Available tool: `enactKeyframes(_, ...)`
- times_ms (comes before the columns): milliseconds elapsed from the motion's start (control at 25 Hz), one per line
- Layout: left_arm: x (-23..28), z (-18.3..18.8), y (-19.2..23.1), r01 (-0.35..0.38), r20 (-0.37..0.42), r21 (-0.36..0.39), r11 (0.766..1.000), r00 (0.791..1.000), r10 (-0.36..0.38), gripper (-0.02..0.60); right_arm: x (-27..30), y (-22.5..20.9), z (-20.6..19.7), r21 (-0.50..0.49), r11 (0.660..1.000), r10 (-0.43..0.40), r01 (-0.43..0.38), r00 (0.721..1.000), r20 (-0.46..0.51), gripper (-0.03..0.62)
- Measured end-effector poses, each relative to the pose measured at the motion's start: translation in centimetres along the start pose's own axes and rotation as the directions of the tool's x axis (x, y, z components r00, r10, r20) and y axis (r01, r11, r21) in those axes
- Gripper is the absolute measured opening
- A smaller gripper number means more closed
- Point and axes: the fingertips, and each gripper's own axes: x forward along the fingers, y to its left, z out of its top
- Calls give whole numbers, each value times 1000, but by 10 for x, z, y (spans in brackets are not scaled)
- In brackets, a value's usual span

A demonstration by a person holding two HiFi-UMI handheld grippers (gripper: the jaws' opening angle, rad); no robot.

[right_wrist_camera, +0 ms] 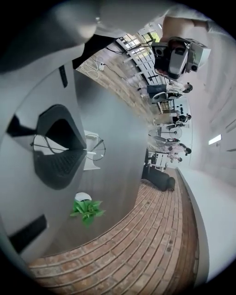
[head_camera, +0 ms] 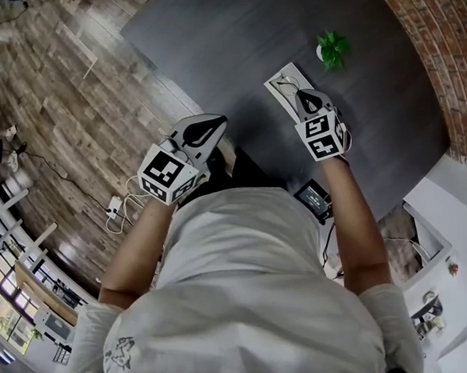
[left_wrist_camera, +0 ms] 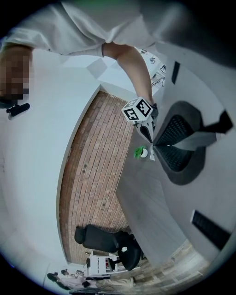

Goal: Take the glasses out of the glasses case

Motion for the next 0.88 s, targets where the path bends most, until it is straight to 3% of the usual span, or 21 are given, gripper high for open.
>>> enactKeyframes(400,-51,22,-19,10,75,78,997,997,-16,11,-64,23,56,11,995,-101,101,984,146,12)
enactKeyframes(880,-125,45,-33,17,184,154,988,982,-45,11,-140,78,103,111,978,-205,179,930,305,12)
